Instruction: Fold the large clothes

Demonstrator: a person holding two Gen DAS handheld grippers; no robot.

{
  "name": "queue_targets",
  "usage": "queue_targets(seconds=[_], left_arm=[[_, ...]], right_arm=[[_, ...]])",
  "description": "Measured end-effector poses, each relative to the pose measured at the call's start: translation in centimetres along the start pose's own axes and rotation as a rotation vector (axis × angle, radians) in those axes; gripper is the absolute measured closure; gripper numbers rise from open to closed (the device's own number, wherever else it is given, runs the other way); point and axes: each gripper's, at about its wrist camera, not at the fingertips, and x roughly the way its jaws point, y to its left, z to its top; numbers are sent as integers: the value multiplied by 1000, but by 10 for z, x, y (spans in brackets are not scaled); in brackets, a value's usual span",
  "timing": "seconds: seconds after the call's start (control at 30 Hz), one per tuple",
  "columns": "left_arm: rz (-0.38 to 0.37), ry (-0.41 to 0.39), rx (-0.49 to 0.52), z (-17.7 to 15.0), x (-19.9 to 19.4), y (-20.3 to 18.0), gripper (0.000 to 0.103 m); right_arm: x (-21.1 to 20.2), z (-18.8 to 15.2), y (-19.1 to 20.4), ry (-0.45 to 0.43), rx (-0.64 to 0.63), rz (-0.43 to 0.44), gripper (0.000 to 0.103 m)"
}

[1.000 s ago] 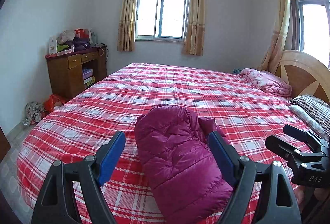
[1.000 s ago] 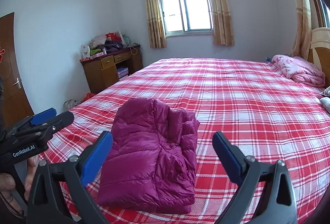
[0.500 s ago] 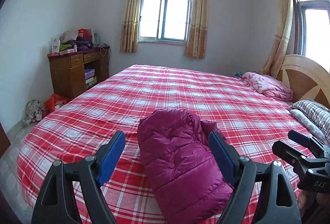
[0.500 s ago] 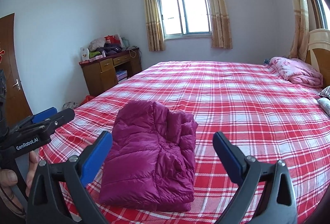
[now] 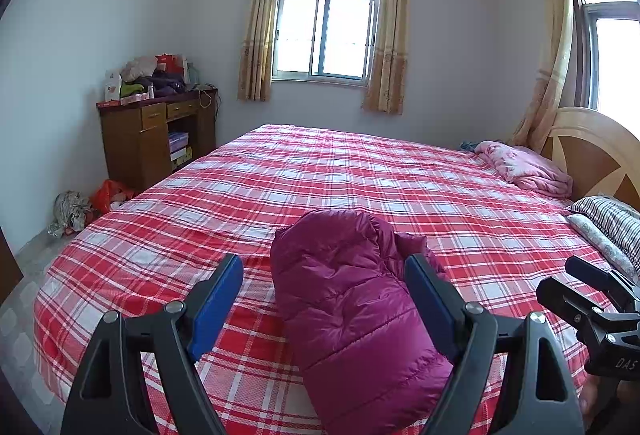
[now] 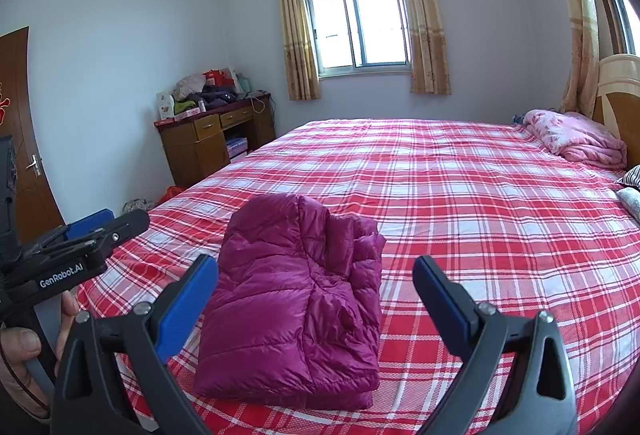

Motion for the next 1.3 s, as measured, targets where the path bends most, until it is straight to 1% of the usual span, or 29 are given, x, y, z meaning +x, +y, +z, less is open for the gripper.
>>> queue_targets(seconds=[0.43,0.77,0.87,1.03,1.13,1.3], left_arm=[[-1,28,17,-2,5,-5,20],[-6,15,7,-2,2,-6,20],[-11,24,3,-2,2,-7,20],[-30,63,-12,-4,10,-6,20],[-26,69,-14,-5,13,-6,20],[-6,40,0,-7,10,-8,20]], right_arm=[[-3,-2,1,-10,12,-4,3],[-9,2,-3,-37,18,-13,1],[-10,3,-3,-43,16,-16,0],[-11,3,-1,-46,8,-14,0],[-10,3,-1,-44,7,-14,0],[-10,1,0,-38,5,-11,0]])
